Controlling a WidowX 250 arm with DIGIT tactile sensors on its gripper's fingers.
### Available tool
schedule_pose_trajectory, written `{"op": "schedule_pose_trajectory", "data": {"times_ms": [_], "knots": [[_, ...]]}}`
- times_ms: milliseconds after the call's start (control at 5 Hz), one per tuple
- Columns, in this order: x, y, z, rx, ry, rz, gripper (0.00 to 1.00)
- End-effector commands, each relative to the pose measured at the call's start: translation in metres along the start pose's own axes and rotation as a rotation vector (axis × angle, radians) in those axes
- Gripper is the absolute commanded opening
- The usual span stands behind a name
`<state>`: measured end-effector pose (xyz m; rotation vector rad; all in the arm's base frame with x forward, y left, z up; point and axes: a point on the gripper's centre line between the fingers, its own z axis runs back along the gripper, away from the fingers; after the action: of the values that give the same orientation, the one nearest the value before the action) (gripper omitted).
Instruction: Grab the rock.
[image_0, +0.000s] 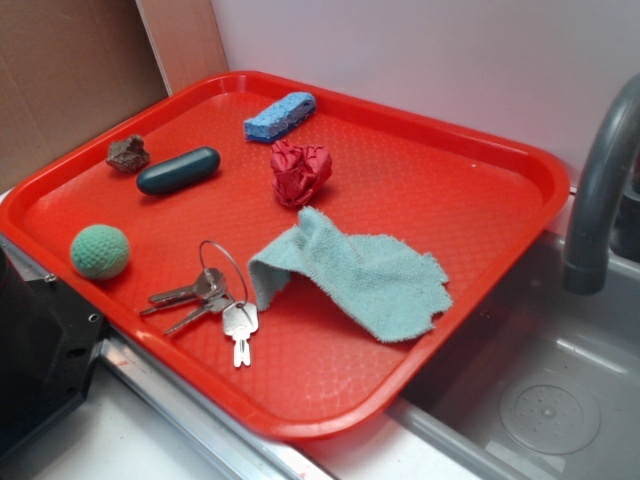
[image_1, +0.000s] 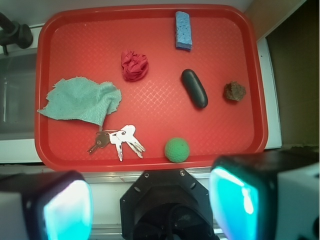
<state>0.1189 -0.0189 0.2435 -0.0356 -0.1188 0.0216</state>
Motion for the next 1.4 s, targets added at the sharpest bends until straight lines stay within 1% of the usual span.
{"op": "schedule_pose_trajectory", "data": {"times_ms": [0, 200, 400, 600, 800, 1000, 1200], "knots": [[0.000, 0.000, 0.000, 0.000, 0.000, 0.000, 1.00], [0.013, 0.051, -0.050, 0.084, 0.135, 0.223, 1.00], [0.045, 0.093, -0.075, 0.126, 0.089, 0.471, 1.00], [0.060, 0.125, -0.093, 0.119, -0.018, 0.722, 1.00], [0.067, 0.138, -0.116, 0.189, -0.117, 0.965, 1.00], [0.061, 0.148, -0.135, 0.209, -0.150, 1.102, 1.00], [0.065, 0.162, -0.165, 0.170, -0.105, 1.123, 1.00]]}}
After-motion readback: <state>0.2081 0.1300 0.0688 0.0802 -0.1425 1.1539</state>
